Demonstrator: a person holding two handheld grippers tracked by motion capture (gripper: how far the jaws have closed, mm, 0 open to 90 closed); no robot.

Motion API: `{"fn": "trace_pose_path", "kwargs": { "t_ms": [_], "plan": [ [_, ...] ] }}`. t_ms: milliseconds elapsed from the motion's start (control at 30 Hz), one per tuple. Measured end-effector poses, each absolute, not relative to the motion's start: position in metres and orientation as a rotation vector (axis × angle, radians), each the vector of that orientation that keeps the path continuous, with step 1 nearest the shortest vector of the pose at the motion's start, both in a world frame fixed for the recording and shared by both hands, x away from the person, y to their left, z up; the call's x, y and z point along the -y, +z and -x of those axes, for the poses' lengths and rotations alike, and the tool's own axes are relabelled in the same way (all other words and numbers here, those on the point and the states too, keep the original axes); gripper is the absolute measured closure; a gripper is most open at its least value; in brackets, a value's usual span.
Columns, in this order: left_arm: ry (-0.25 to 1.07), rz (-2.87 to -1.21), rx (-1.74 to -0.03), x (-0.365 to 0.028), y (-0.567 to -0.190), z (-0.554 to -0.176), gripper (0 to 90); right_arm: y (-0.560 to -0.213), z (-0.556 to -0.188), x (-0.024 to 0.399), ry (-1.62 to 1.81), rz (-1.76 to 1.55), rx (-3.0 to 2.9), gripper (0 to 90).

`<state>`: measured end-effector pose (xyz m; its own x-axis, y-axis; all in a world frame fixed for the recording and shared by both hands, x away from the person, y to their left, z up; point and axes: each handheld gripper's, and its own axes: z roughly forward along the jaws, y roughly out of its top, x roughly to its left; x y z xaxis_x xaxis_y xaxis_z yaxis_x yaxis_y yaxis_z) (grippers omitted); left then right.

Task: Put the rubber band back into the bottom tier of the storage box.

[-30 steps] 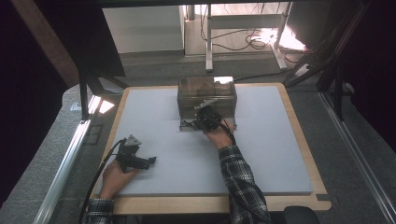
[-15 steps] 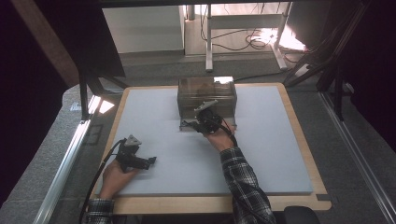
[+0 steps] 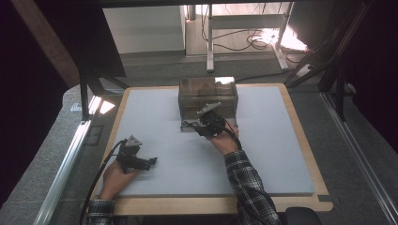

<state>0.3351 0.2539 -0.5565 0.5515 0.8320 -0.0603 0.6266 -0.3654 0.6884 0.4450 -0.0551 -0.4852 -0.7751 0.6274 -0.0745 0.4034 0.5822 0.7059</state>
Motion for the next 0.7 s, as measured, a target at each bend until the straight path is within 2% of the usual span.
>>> {"fn": "trace_pose_path", "kwargs": {
  "t_ms": [700],
  "plan": [
    [0.393, -2.114, -1.168, -0.254, -0.556, -0.335, 0.0, -0.484, -0.435, 0.068, 0.987, -0.836, -2.51, 45.6]
  ]
}}
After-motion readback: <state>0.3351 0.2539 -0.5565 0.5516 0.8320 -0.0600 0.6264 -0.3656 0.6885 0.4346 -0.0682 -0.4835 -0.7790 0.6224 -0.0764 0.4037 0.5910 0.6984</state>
